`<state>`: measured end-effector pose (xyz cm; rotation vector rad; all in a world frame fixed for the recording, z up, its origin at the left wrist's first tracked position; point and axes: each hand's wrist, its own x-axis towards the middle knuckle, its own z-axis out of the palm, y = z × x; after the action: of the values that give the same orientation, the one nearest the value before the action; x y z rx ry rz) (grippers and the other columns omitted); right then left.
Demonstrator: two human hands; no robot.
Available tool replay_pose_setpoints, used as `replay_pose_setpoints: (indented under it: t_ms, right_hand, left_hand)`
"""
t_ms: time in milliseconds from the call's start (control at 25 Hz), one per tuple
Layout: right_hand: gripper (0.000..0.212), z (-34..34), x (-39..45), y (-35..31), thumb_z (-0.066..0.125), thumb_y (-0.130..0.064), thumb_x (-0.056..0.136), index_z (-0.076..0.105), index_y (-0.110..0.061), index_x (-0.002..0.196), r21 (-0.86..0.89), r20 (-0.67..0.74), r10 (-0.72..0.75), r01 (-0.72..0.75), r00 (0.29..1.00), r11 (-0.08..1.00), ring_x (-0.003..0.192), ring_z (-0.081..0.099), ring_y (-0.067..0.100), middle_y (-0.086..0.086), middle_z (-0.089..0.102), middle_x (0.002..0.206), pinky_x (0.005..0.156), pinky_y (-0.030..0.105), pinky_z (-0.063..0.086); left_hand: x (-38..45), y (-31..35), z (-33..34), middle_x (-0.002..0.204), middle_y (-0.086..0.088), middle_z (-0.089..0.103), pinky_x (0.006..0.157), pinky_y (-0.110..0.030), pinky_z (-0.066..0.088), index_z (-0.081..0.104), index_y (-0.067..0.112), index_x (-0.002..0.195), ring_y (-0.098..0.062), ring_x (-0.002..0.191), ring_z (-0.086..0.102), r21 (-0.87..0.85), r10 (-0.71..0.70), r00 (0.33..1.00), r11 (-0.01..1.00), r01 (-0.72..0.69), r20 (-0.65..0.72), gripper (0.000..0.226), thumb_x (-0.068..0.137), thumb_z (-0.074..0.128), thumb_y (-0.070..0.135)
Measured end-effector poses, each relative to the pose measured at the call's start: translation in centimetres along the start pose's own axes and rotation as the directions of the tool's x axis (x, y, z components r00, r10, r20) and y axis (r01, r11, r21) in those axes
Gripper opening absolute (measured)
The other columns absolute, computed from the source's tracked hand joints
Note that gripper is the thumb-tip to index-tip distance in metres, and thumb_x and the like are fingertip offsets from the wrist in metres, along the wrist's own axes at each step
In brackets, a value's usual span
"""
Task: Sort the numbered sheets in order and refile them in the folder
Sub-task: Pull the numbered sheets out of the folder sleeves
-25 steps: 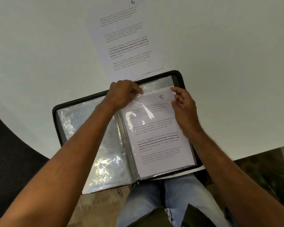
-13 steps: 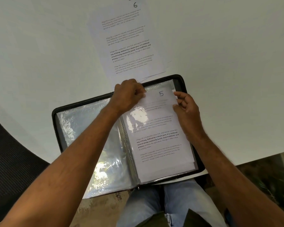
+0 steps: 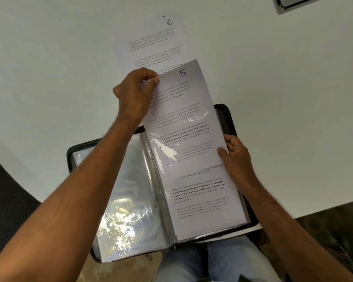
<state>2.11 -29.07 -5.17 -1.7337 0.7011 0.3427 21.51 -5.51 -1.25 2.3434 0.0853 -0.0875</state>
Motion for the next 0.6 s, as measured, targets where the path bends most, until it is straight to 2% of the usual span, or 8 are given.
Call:
replay_pose_setpoints:
  t_ms: [120, 200, 280, 360, 440, 520, 600]
  right_hand:
    - [0.027, 0.1, 0.4, 0.2, 0.059, -0.010, 0.102, 0.060, -0.016, 0.128, -0.022, -0.019, 0.020, -0.020, 1.000, 1.000, 0.097, 0.067, 0.001, -0.003, 0.070, 0.118, 0.067, 0.009, 0.053]
    - [0.025, 0.1, 0.5, 0.4, 0.058, -0.010, 0.102, 0.060, -0.014, 0.127, -0.023, -0.025, 0.038, -0.039, 0.999, 0.999, 0.094, 0.067, 0.002, -0.002, 0.070, 0.116, 0.063, 0.009, 0.052]
    - [0.024, 0.2, 0.7, 0.6, 0.058, -0.009, 0.102, 0.061, -0.014, 0.125, -0.032, -0.035, 0.040, -0.041, 0.999, 0.999, 0.095, 0.068, 0.005, -0.002, 0.070, 0.115, 0.064, 0.010, 0.052]
    - [0.023, 0.3, 0.7, 0.6, 0.058, -0.008, 0.101, 0.062, -0.017, 0.123, -0.039, -0.041, 0.032, -0.034, 0.999, 0.999, 0.100, 0.069, 0.007, -0.004, 0.071, 0.114, 0.070, 0.011, 0.053]
    - [0.024, 0.4, 0.7, 0.6, 0.058, -0.008, 0.101, 0.061, -0.019, 0.122, -0.047, -0.039, 0.030, -0.032, 0.999, 0.998, 0.100, 0.068, 0.006, -0.007, 0.070, 0.113, 0.073, 0.010, 0.053]
    - [0.024, 0.3, 0.7, 0.6, 0.058, -0.010, 0.102, 0.061, -0.018, 0.124, -0.040, -0.028, 0.044, -0.045, 0.999, 0.998, 0.097, 0.068, 0.004, -0.009, 0.069, 0.112, 0.068, 0.009, 0.053]
    - [0.023, 0.3, 0.6, 0.5, 0.059, -0.012, 0.101, 0.060, -0.019, 0.124, -0.019, -0.029, 0.054, -0.054, 0.998, 0.998, 0.094, 0.069, 0.005, -0.010, 0.070, 0.110, 0.065, 0.011, 0.053]
  left_hand:
    - [0.5, -0.3, -1.0, 0.092, 0.025, 0.068, 0.099, -0.038, 0.026, 0.070, 0.039, 0.093, 0.013, 0.087, 0.056, 0.006, -0.024, 1.000, 1.000, 0.024, -0.015, 0.009, 0.091, 0.066, 0.047]
    - [0.4, -1.5, -1.8, 0.095, 0.019, 0.067, 0.101, -0.040, 0.032, 0.069, 0.041, 0.104, 0.004, 0.093, 0.060, 0.009, -0.108, 0.994, 0.994, 0.108, 0.028, 0.024, 0.085, 0.070, 0.056]
    - [-0.4, -3.1, -2.5, 0.099, 0.013, 0.066, 0.100, -0.043, 0.048, 0.065, 0.039, 0.116, -0.010, 0.098, 0.064, -0.108, -0.220, 0.972, 0.968, 0.228, 0.079, 0.042, 0.080, 0.078, 0.056]
    - [-2.0, -4.1, -2.8, 0.091, 0.007, 0.068, 0.091, -0.040, 0.059, 0.063, 0.023, 0.124, -0.014, 0.091, 0.068, -0.313, -0.305, 0.942, 0.889, 0.334, 0.140, 0.048, 0.082, 0.084, 0.037]
    - [-4.0, -4.7, -2.3, 0.089, 0.005, 0.075, 0.086, -0.036, 0.062, 0.065, 0.009, 0.123, -0.019, 0.091, 0.074, -0.408, -0.356, 0.906, 0.810, 0.422, 0.230, 0.038, 0.088, 0.079, 0.017]
    - [-5.8, -5.5, -1.3, 0.101, 0.000, 0.078, 0.088, -0.039, 0.062, 0.071, 0.009, 0.119, -0.024, 0.097, 0.075, -0.340, -0.373, 0.884, 0.822, 0.456, 0.283, 0.029, 0.091, 0.076, 0.014]
    - [-6.9, -6.0, -0.6, 0.103, -0.002, 0.076, 0.091, -0.043, 0.060, 0.074, 0.015, 0.114, -0.024, 0.095, 0.072, -0.124, -0.356, 0.899, 0.910, 0.395, 0.256, 0.021, 0.094, 0.073, 0.022]
